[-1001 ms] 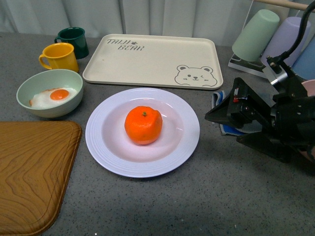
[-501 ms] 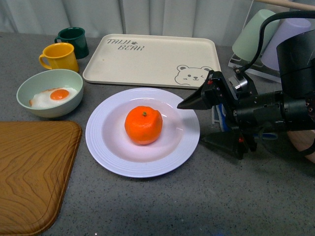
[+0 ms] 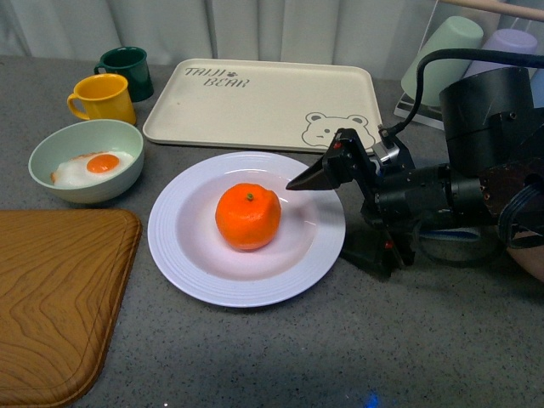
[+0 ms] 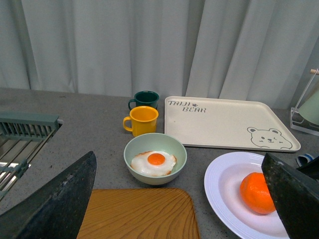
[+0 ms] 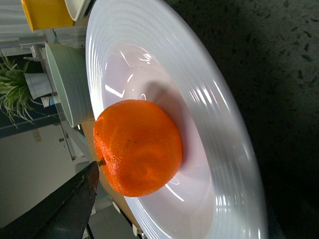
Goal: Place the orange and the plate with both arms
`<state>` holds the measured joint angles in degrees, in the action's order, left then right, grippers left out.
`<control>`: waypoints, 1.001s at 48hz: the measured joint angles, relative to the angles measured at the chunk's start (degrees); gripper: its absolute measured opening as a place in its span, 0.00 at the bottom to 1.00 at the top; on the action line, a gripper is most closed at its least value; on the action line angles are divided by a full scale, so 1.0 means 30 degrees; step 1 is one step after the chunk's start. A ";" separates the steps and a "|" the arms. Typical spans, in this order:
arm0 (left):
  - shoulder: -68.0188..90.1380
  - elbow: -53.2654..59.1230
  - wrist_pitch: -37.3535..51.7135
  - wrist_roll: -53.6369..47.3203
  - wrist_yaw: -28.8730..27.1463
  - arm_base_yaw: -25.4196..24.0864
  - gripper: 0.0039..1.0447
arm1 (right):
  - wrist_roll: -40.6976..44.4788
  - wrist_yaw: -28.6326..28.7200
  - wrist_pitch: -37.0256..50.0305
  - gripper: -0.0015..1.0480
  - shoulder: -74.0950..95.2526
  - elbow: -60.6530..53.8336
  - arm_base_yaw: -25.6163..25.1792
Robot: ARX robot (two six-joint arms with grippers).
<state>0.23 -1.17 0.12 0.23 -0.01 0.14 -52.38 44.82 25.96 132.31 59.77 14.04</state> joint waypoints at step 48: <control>0.0000 0.0000 0.0000 0.0000 0.0000 0.0000 0.94 | 0.1020 0.0758 0.3694 0.03 -0.0262 -0.1253 0.0328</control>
<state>0.23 -1.17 0.12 0.23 -0.01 0.14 -49.32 47.09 37.04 131.52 56.01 15.03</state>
